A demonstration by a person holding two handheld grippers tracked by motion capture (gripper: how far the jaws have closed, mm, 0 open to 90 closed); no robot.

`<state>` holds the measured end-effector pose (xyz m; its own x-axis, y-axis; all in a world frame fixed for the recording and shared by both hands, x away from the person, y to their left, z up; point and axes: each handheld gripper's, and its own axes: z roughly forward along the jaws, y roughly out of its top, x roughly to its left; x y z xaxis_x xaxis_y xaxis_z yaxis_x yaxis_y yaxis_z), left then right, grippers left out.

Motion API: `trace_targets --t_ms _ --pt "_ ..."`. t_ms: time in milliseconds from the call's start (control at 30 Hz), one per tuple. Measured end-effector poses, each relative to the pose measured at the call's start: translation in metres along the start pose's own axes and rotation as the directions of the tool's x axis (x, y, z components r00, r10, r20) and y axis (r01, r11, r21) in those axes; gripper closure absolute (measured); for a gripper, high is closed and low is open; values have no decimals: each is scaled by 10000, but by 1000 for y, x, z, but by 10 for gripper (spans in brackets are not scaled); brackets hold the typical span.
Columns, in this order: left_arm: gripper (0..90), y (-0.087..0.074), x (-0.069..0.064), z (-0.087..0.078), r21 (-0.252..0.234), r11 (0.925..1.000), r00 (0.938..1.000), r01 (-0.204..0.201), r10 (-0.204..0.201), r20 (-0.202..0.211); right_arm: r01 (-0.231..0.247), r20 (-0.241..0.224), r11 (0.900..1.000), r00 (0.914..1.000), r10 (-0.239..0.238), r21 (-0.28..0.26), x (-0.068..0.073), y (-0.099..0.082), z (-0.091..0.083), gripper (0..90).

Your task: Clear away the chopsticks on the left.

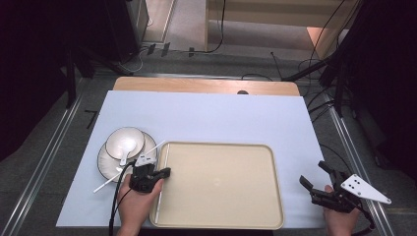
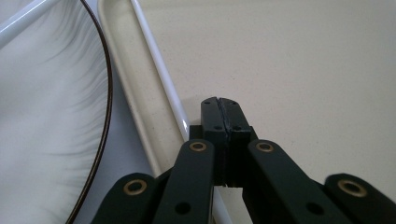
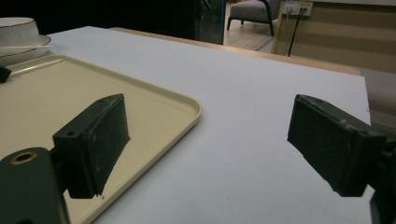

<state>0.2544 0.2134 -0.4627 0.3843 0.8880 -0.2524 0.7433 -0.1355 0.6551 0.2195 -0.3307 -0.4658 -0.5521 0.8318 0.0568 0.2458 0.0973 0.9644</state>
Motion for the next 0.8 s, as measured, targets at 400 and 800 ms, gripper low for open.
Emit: trace_targets --t_ms 400,800 --pt "737 4 10 -24 -819 9952 9946 -541 610 842 -21 59 10000 10000 22 -56 -1 2 -1 130" --pt "671 9 34 -61 -1068 9847 9835 -1379 1489 1027 -46 76 9999 10000 47 -152 -1 3 -3 130"
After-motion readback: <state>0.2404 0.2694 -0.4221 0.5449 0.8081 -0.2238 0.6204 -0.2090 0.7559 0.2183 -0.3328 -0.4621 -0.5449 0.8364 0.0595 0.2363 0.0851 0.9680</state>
